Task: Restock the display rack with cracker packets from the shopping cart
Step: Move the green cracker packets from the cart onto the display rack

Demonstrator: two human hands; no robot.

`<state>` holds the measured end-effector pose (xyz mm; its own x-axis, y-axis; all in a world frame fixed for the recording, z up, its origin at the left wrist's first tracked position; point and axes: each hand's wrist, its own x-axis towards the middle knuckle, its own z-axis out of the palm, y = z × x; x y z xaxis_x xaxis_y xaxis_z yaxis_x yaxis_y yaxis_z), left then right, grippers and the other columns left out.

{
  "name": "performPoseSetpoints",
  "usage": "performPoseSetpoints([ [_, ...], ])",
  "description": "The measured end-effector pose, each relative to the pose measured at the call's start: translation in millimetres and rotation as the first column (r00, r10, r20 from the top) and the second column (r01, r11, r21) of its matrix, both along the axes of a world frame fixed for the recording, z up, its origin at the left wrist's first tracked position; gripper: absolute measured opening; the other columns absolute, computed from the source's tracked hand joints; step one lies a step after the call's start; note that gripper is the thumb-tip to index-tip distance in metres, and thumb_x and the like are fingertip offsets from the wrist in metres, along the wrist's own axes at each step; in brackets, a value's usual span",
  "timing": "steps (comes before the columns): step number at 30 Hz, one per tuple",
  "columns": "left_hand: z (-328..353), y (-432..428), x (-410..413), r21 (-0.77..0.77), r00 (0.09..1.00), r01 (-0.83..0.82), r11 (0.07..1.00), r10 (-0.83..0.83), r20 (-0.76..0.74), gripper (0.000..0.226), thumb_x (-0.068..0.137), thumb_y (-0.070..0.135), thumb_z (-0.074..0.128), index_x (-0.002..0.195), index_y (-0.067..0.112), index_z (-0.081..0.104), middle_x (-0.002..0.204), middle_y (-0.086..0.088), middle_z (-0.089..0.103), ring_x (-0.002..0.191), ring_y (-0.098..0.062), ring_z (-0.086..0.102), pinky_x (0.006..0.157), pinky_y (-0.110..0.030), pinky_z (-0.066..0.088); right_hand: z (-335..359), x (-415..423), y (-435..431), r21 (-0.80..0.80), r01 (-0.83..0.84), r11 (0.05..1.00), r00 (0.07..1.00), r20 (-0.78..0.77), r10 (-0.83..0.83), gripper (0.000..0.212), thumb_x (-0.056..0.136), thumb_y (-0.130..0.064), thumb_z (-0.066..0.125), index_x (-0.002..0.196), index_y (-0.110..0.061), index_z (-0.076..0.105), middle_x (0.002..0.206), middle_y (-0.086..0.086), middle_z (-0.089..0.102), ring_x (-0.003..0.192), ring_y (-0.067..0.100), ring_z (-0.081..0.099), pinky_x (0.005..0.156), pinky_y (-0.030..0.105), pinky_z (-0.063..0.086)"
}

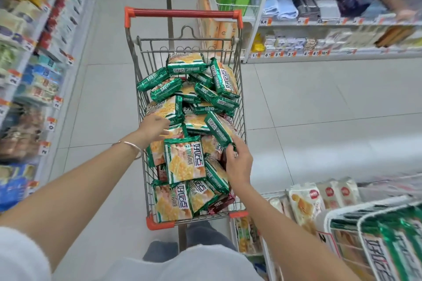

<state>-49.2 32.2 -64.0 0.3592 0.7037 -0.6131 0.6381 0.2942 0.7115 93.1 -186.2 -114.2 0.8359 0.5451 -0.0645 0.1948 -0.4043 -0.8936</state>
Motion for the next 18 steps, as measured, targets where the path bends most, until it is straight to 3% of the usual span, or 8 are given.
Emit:
performPoseSetpoints([
  [2, 7.8, -2.8, 7.5, -0.319, 0.99, 0.01, 0.948, 0.036, 0.139, 0.053, 0.103, 0.044, 0.05, 0.138, 0.004, 0.052, 0.139, -0.015, 0.058, 0.113, -0.025, 0.063, 0.095, -0.036, 0.053, 4.1, 0.4, -2.4, 0.054, -0.198, 0.979, 0.946, 0.271, 0.177, 0.038, 0.096, -0.008, 0.052, 0.133, -0.011, 0.062, 0.138, -0.01, 0.051, 0.137, 0.008, 0.043, 0.118, 0.022, 0.028],
  [4, 15.6, -6.6, 15.0, -0.554, 0.968, 0.062, 0.83, 0.085, 0.237, 0.071, 0.097, 0.063, 0.043, 0.131, 0.001, 0.054, 0.134, -0.021, 0.061, 0.121, -0.031, 0.06, 0.103, -0.04, 0.049, 2.0, 1.4, -0.7, 0.054, -0.402, 0.914, 0.792, 0.521, 0.318, 0.041, 0.094, -0.013, 0.051, 0.133, -0.006, 0.06, 0.143, 0.001, 0.052, 0.142, 0.02, 0.04, 0.12, 0.022, 0.024],
  [5, 19.3, -7.8, 18.5, -0.594, 0.965, 0.07, 0.801, 0.096, 0.244, 0.07, 0.095, 0.063, 0.045, 0.125, 0.001, 0.055, 0.126, -0.022, 0.066, 0.119, -0.032, 0.062, 0.106, -0.042, 0.048, 2.0, 1.8, 1.2, 0.028, -0.478, 0.878, 0.7, 0.615, 0.362, 0.041, 0.094, -0.012, 0.051, 0.132, -0.003, 0.06, 0.143, 0.007, 0.054, 0.141, 0.025, 0.042, 0.119, 0.023, 0.026],
  [7, 27.0, -10.5, 23.1, -0.549, 0.98, 0.076, 0.832, 0.038, 0.194, 0.047, 0.096, 0.044, 0.061, 0.117, 0.002, 0.058, 0.101, -0.016, 0.075, 0.101, -0.029, 0.068, 0.107, -0.044, 0.047, 0.0, 3.3, 2.9, -0.044, -0.547, 0.836, 0.592, 0.685, 0.424, 0.041, 0.093, -0.012, 0.052, 0.132, -0.002, 0.06, 0.143, 0.012, 0.055, 0.141, 0.028, 0.042, 0.119, 0.02, 0.026],
  [9, 29.5, -8.7, 20.0, -0.501, 0.989, 0.084, 0.861, -0.009, 0.15, 0.022, 0.093, 0.019, 0.068, 0.107, 0.003, 0.06, 0.087, -0.013, 0.076, 0.086, -0.026, 0.07, 0.098, -0.039, 0.052, 1.9, 4.4, 2.4, -0.134, -0.547, 0.826, 0.598, 0.628, 0.498, 0.043, 0.092, -0.014, 0.052, 0.134, -0.006, 0.059, 0.148, 0.009, 0.051, 0.144, 0.022, 0.037, 0.118, 0.021, 0.025],
  [13, 28.7, 3.8, 4.7, -0.505, 0.984, 0.072, 0.86, 0.022, 0.178, 0.018, 0.089, -0.001, 0.063, 0.104, 0.002, 0.054, 0.094, -0.014, 0.072, 0.087, -0.028, 0.069, 0.082, -0.039, 0.059, 4.0, 11.7, 10.2, -0.297, -0.532, 0.793, 0.665, 0.434, 0.608, 0.052, 0.09, -0.015, 0.061, 0.141, -0.014, 0.054, 0.156, 0.002, 0.04, 0.148, 0.017, 0.03, 0.119, 0.034, 0.029],
  [16, 33.9, 8.3, -1.0, -0.45, 0.98, 0.027, 0.892, 0.065, 0.186, 0.012, 0.094, -0.007, 0.051, 0.101, 0.003, 0.053, 0.083, -0.011, 0.074, 0.079, -0.025, 0.069, 0.075, -0.038, 0.06, 17.7, 33.1, 39.3, -0.267, -0.417, 0.869, 0.845, 0.239, 0.479, 0.059, 0.087, -0.022, 0.063, 0.144, -0.02, 0.05, 0.16, -0.002, 0.033, 0.147, 0.014, 0.029, 0.119, 0.036, 0.029],
  [18, 34.9, 11.3, -4.6, -0.411, 0.979, 0.0, 0.912, 0.085, 0.188, 0.014, 0.093, -0.007, 0.05, 0.101, 0.004, 0.053, 0.084, -0.01, 0.072, 0.078, -0.025, 0.068, 0.078, -0.038, 0.059, 26.6, 53.7, 70.7, -0.254, -0.345, 0.903, 0.903, 0.172, 0.393, 0.062, 0.085, -0.025, 0.062, 0.145, -0.022, 0.047, 0.161, -0.003, 0.03, 0.146, 0.016, 0.03, 0.117, 0.043, 0.035],
])
